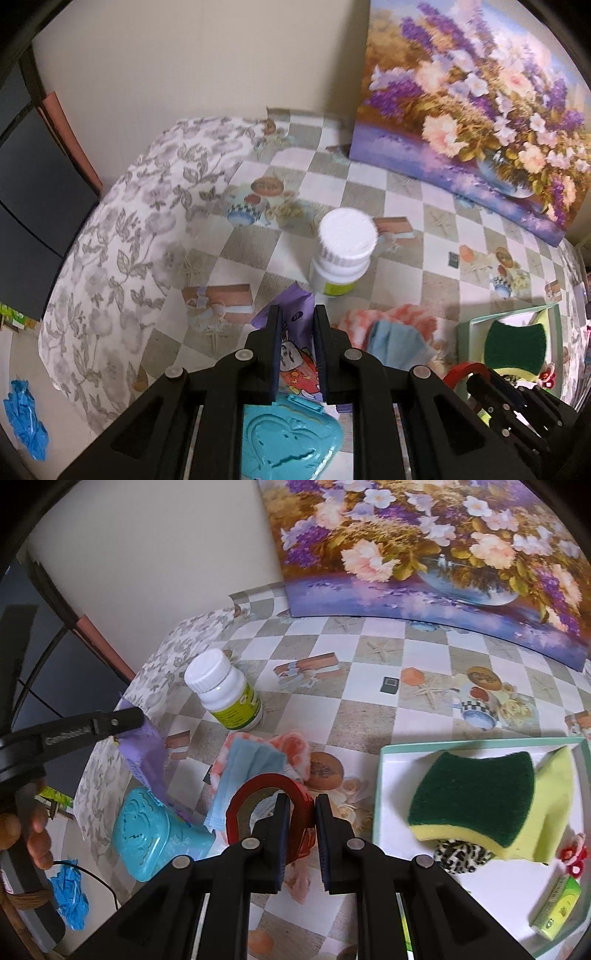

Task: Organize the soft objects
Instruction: 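Carry the purple bag and red tape roll into the tray and open both grippers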

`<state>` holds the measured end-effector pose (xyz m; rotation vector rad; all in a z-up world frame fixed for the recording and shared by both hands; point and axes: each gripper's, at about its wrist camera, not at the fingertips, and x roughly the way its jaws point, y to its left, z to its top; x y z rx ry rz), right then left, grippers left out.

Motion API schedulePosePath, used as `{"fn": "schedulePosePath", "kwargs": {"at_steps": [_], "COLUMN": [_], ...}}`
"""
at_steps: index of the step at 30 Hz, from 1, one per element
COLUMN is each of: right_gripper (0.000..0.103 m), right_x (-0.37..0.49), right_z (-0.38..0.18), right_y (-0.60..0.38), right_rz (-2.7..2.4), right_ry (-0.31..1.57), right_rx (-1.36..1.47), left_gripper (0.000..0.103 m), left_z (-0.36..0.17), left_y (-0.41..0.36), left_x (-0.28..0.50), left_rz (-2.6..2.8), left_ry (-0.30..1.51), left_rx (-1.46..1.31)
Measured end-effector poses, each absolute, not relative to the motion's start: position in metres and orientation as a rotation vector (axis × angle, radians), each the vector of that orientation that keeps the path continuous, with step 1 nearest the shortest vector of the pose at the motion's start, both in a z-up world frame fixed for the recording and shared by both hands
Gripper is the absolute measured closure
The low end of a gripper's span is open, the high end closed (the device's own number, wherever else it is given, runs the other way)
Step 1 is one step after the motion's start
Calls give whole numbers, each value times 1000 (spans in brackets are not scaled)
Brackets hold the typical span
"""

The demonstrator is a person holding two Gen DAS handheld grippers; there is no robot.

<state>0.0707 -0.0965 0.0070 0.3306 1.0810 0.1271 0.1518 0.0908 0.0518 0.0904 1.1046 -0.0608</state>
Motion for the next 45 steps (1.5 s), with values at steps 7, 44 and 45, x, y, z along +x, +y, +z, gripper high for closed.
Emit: {"fn": "schedulePosePath", "kwargs": {"at_steps": [7, 44, 45], "right_gripper": [88, 88, 88], "right_x": [58, -47, -46], "right_z": [22, -11, -14], "right_y": [-122, -360, -361], "right_rz": [89, -387, -388], "right_ry": [1042, 1040, 1044], "right_rx": [362, 695, 697], "left_gripper": [86, 86, 86], "left_z": [71, 42, 39], "left_y": [64, -170, -175], "left_x": [137, 10, 7], "left_rz": [-126, -515, -522], "left_ry": [1057, 997, 998], "left_rx": [114, 601, 618]}}
